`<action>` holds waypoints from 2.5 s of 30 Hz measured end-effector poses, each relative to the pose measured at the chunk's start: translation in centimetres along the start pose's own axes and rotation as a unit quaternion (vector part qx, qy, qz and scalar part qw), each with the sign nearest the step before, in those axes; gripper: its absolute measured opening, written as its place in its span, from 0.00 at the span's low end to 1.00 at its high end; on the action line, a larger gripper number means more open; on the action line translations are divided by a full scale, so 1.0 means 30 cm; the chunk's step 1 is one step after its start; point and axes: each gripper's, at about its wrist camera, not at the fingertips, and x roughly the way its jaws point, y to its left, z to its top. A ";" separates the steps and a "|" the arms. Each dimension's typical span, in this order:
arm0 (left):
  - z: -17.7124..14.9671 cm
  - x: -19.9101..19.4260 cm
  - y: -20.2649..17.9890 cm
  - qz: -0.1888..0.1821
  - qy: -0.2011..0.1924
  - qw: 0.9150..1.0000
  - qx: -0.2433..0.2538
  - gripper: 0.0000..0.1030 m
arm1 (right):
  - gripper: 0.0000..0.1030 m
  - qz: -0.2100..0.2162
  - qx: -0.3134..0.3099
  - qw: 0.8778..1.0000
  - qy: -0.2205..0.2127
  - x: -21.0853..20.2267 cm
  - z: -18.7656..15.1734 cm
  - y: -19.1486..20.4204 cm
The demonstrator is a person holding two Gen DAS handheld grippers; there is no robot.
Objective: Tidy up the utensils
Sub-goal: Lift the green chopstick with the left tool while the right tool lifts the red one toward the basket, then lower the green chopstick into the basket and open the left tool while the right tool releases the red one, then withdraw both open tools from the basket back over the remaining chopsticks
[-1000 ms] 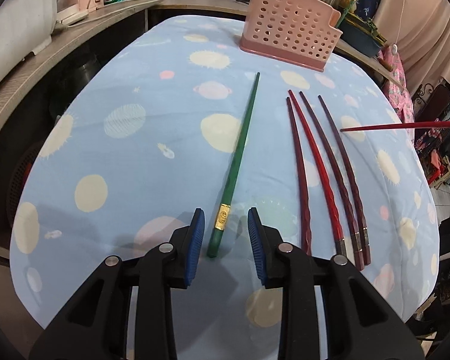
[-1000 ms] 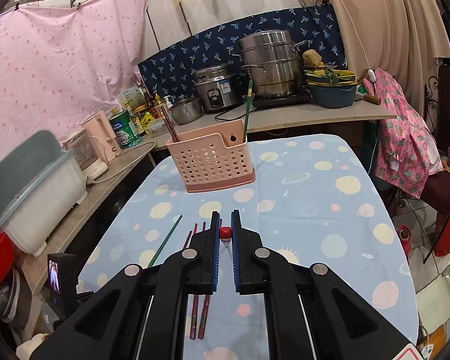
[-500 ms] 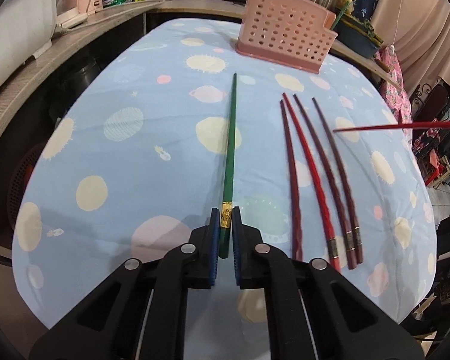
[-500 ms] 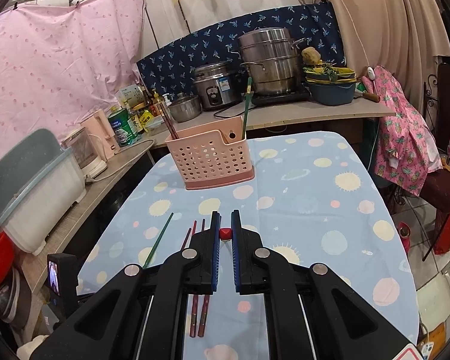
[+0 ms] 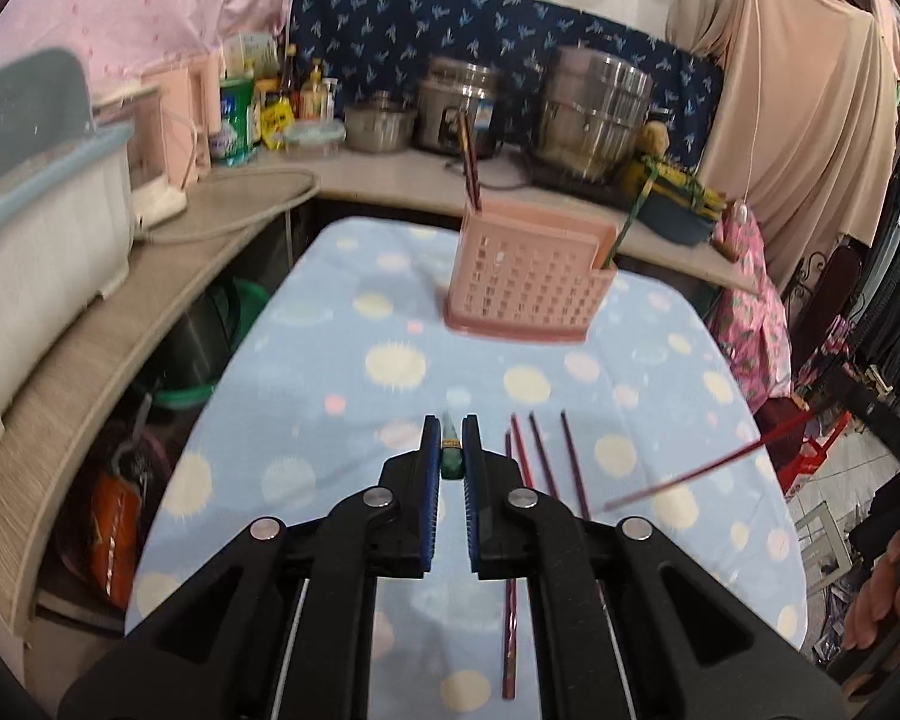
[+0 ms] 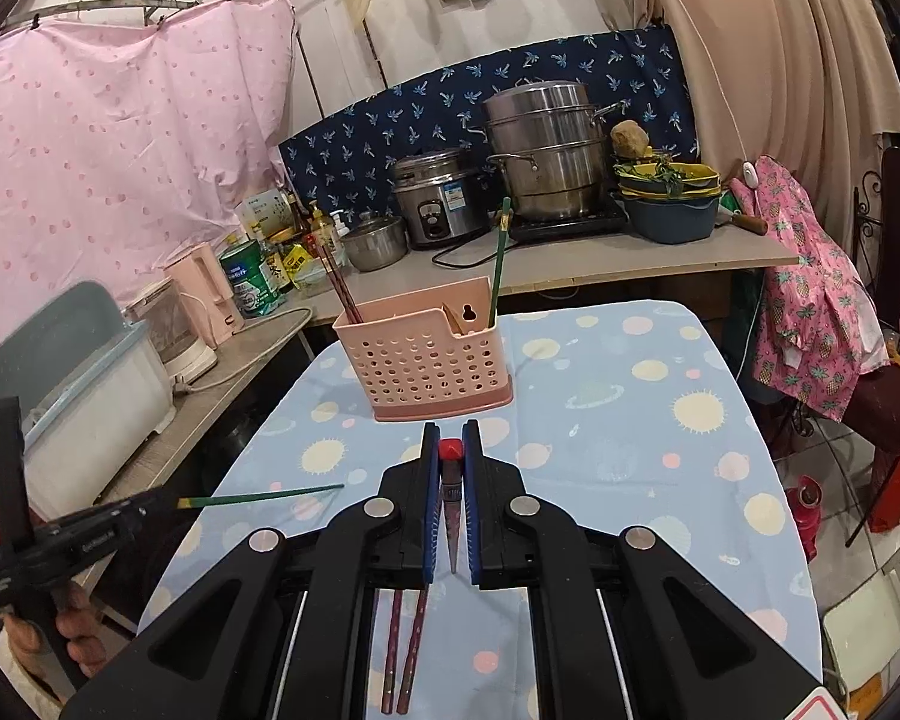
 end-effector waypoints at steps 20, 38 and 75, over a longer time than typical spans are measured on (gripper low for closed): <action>0.573 0.016 -0.135 -0.021 -0.140 0.990 0.009 0.07 | 0.07 0.038 0.036 0.995 -0.088 0.134 0.428 -0.027; 0.834 0.304 -0.190 0.009 -0.183 0.983 0.006 0.07 | 0.07 0.038 0.050 0.991 -0.116 0.504 0.710 0.005; 0.400 0.293 -0.218 0.081 -0.076 0.991 0.070 0.53 | 0.41 0.031 -0.018 0.999 -0.018 0.367 0.344 0.103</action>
